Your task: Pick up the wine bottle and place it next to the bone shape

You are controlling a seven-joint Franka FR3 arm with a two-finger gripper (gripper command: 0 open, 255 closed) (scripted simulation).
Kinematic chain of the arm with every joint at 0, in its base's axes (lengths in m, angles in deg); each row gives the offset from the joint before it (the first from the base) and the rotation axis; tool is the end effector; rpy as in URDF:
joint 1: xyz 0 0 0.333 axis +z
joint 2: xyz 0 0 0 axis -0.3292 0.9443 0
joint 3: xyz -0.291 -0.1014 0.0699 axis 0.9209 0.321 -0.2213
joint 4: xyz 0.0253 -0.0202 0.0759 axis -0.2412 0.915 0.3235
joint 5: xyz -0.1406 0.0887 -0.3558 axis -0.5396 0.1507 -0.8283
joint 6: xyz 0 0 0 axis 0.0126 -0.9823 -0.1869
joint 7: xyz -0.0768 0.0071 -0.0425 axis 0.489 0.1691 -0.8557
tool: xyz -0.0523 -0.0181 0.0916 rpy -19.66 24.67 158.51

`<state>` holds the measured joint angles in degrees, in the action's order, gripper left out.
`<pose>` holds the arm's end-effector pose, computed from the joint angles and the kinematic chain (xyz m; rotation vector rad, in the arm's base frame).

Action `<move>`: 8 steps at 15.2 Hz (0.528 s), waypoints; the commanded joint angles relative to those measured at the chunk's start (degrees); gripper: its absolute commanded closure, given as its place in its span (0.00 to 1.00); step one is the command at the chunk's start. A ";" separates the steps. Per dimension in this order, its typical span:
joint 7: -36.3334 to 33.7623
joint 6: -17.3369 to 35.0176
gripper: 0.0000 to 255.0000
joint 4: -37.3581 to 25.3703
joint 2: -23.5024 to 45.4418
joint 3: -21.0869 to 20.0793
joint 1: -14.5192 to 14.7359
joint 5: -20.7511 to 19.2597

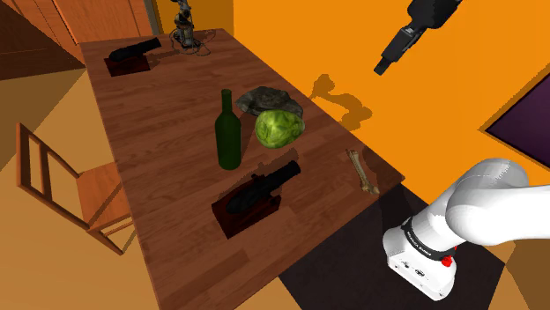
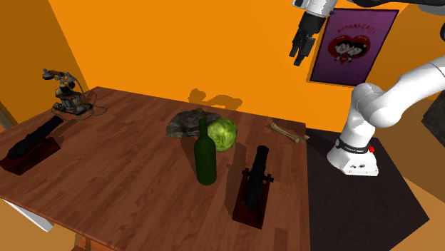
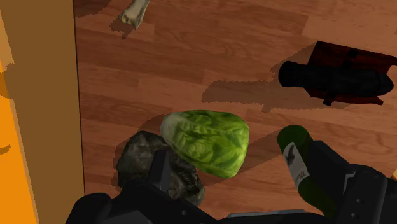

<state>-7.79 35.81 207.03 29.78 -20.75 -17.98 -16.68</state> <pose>0.3075 0.0156 0.6384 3.0690 0.2568 0.3418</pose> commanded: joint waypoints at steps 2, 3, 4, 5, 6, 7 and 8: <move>-1.12 1.08 0.00 -0.26 1.52 -0.90 0.15 0.49; -2.23 2.15 0.00 -0.59 3.10 -1.79 0.28 0.94; -3.34 3.19 0.00 -1.00 4.73 -2.68 0.39 1.36; -4.44 4.21 0.00 -1.48 6.40 -3.55 0.50 1.73; -5.53 5.21 0.00 -2.04 8.12 -4.43 0.57 2.07; -6.62 6.18 0.00 -2.68 9.89 -5.28 0.65 2.36; -7.72 7.11 0.00 -3.39 11.69 -6.13 0.71 2.59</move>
<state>-14.08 41.80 204.18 39.67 -25.78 -17.42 -14.49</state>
